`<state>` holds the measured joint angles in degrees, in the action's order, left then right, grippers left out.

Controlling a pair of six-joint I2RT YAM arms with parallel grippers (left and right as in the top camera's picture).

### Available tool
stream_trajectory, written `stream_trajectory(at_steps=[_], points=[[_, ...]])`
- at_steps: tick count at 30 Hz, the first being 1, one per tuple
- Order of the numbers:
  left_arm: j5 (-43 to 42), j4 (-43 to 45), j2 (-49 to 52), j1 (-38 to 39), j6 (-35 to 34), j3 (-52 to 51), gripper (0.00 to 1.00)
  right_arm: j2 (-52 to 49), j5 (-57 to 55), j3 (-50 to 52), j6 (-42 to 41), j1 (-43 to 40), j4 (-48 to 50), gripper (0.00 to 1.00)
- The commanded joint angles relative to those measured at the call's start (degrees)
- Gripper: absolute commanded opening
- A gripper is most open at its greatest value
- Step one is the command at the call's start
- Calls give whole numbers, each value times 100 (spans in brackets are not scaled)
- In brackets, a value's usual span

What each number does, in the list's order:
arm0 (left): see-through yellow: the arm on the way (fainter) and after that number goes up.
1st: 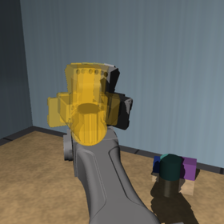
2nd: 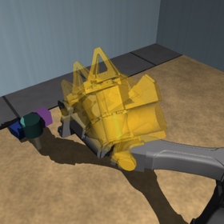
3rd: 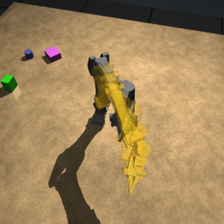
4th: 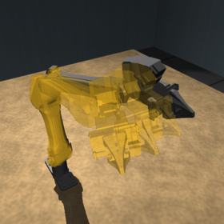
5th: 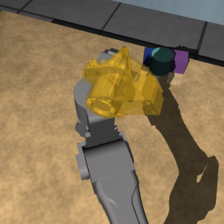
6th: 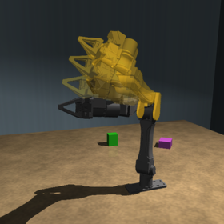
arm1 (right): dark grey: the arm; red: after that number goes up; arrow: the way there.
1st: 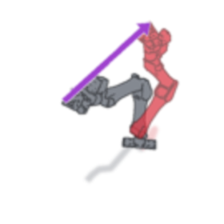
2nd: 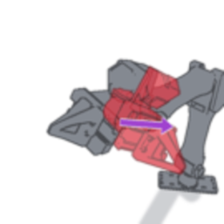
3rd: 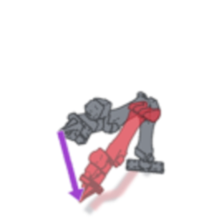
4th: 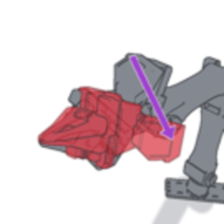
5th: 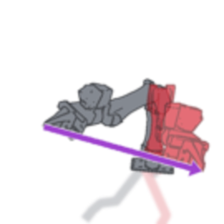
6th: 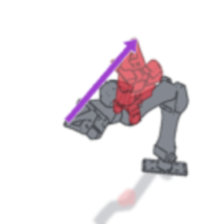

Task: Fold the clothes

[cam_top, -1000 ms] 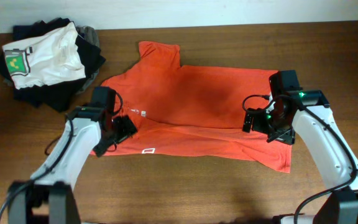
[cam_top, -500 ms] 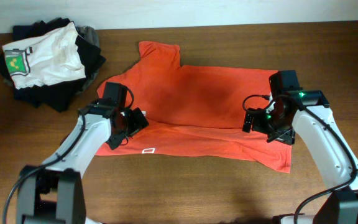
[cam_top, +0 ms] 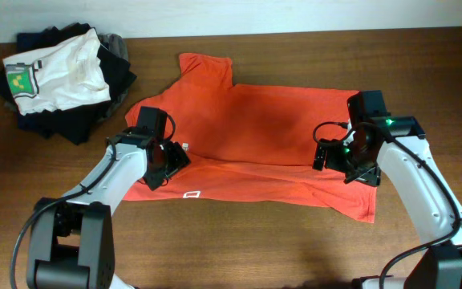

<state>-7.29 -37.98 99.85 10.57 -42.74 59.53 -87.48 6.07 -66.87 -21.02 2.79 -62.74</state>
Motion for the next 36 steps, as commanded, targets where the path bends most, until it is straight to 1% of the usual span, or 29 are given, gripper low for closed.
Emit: stream_trajectory(at_steps=[1, 7, 10, 11, 14, 24, 28, 36], points=[[-153, -2, 33, 107, -17, 52, 73, -42, -72, -57, -42, 37, 11, 98], [-149, -20, 50, 168, -35, 52, 72, -42, -74, -57, -42, 37, -9, 98], [39, -17, 55, 170, -35, 52, 72, -42, -74, -57, -39, 37, -15, 98], [79, -22, 55, 170, -35, 52, 69, -42, -74, -57, -39, 37, -28, 98], [87, -22, 55, 170, -37, 52, 68, -42, -74, -57, -39, 37, -31, 98], [114, -131, 55, 170, -35, 42, 68, -44, -72, -57, -42, 37, -33, 98], [428, -33, 55, 170, -98, -48, 69, -44, -72, -57, -42, 37, -33, 98], [363, 46, 55, 177, -101, -57, 68, -44, -72, -57, -42, 37, -31, 98]])
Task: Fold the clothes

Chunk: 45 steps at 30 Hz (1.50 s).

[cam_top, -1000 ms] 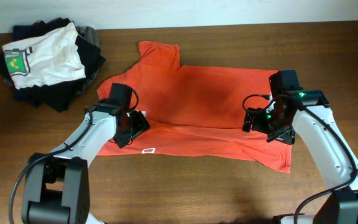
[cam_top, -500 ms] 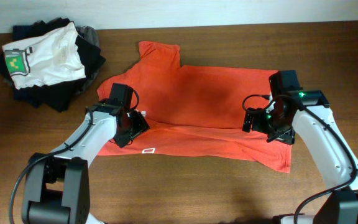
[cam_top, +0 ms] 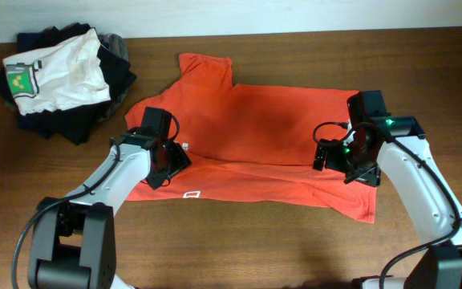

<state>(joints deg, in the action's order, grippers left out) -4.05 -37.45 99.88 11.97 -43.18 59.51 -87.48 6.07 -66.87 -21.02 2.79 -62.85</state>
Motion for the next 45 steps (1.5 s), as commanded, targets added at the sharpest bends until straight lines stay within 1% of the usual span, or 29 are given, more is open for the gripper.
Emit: stream_trajectory(at_steps=[1, 6, 9, 21, 42, 45], points=[[-7, -13, 52, 46, -59, -63, 68, -42, -72, -57, -42, 37, -20, 98], [-4, -4, 52, 116, -103, -90, 68, -42, -72, -57, -42, 37, -26, 98], [199, -7, 63, 116, -142, -122, 68, -42, -72, -57, -42, 37, -44, 98], [175, 85, 361, 109, -140, -125, 68, -42, -74, -57, -39, 37, -39, 98], [195, 96, 74, 94, -136, -57, 67, -42, -76, -57, -37, 37, -9, 99], [195, -94, 59, 96, -133, 76, 67, -42, -76, -57, -37, 37, -9, 98]])
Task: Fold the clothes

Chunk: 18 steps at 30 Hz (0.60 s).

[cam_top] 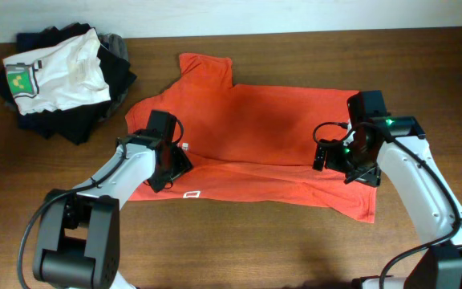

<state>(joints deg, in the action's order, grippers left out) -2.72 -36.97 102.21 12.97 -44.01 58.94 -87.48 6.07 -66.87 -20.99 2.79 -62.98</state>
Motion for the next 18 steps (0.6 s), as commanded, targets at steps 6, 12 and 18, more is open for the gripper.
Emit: stream_trajectory(at_steps=[6, 12, 18], points=[[120, -382, -175, -13, 125, 398, 68, -44, -76, -57, -42, 37, 17, 98], [103, -404, -175, -11, 120, 396, 68, -42, -74, -57, -39, 37, 13, 98], [105, -529, -173, 0, 120, 291, 68, -42, -74, -57, -44, 37, 15, 98]])
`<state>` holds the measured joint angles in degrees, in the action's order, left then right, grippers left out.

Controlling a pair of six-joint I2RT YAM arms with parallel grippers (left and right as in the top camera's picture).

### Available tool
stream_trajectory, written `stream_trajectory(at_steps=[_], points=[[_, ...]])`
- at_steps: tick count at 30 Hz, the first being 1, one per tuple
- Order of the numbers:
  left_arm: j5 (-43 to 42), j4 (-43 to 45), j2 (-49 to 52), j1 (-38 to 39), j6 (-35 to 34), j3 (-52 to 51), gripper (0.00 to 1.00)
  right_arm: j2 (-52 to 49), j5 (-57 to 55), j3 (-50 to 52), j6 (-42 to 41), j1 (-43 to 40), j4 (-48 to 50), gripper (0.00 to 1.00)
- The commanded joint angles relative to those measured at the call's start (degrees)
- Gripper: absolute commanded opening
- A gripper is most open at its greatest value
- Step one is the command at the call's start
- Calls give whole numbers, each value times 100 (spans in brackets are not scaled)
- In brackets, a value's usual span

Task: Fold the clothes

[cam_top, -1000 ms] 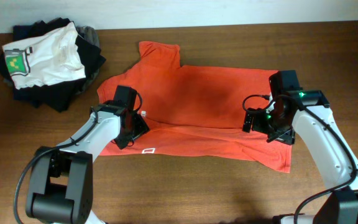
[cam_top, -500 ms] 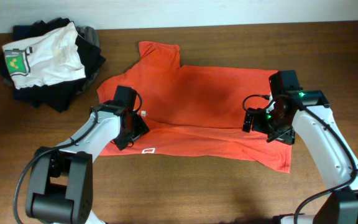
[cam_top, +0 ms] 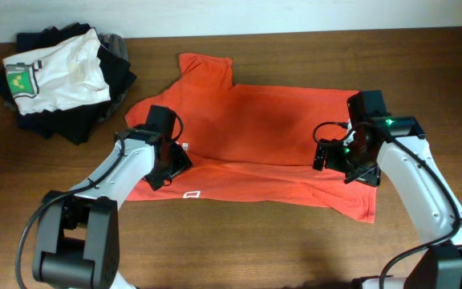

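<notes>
An orange T-shirt (cam_top: 255,136) lies spread on the wooden table, its lower part folded up along a crease across the middle, with a white label (cam_top: 191,194) on the front strip. My left gripper (cam_top: 175,163) is pressed low onto the shirt's left side, beside a small white neck tag (cam_top: 185,146). My right gripper (cam_top: 321,154) sits low on the shirt's right side at the crease. From overhead neither gripper's jaws can be made out as open or shut.
A pile of dark clothes topped by a white printed shirt (cam_top: 58,72) lies at the far left corner. Bare wooden tabletop (cam_top: 255,241) runs along the near edge and to the right of the shirt.
My left gripper has shifted a little back up and left on the shirt. The right arm and the shirt look the same.
My left gripper stood on the shirt's left side by the neck tag, then lay slightly further right and nearer at each later moment, and now has edged back a touch. The right gripper stayed at the crease throughout. The shirt's shape has not changed.
</notes>
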<state>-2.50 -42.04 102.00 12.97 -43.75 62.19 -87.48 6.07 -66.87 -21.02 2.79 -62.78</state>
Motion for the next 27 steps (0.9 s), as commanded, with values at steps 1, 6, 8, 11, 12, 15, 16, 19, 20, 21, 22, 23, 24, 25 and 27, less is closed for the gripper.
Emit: stream_trajectory(at_steps=[1, 6, 8, 11, 12, 15, 16, 19, 20, 21, 22, 23, 24, 25, 27], points=[[83, -20, -149, 0, 94, -61, 68, -42, -74, -57, -39, 37, -4, 98], [87, 177, -146, 0, 94, -98, 68, -42, -74, -57, -39, 37, -46, 98], [85, 236, -146, 0, 94, -98, 68, -42, -74, -57, -39, 37, -50, 98], [76, 223, -146, 2, 94, -105, 67, -42, -74, -57, -39, 37, -44, 98], [79, 214, -146, 0, 94, -111, 67, -42, -74, -57, -39, 37, -44, 98], [81, 219, -144, 0, 94, -120, 58, -42, -74, -57, -39, 37, -44, 98], [81, 219, -144, 0, 94, -120, 56, -42, -74, -57, -39, 37, -44, 99], [81, 219, -144, 0, 94, -120, 52, -44, -74, -57, -39, 37, -46, 98], [81, 216, -144, 0, 94, -120, 51, -42, -74, -57, -39, 37, -46, 98], [81, 214, -144, 0, 94, -120, 51, -42, -74, -57, -39, 37, -46, 98], [81, 214, -144, 0, 94, -120, 48, -42, -74, -57, -39, 37, -44, 98], [81, 212, -144, 0, 94, -120, 47, -42, -74, -57, -39, 37, -46, 98], [79, 208, -144, 0, 94, -120, 47, -42, -74, -57, -39, 37, -46, 98], [79, 190, -140, 0, 94, -120, 47, -42, -74, -57, -39, 37, -46, 98], [79, 188, -140, 0, 94, -160, 47, -42, -74, -57, -39, 37, -46, 98]])
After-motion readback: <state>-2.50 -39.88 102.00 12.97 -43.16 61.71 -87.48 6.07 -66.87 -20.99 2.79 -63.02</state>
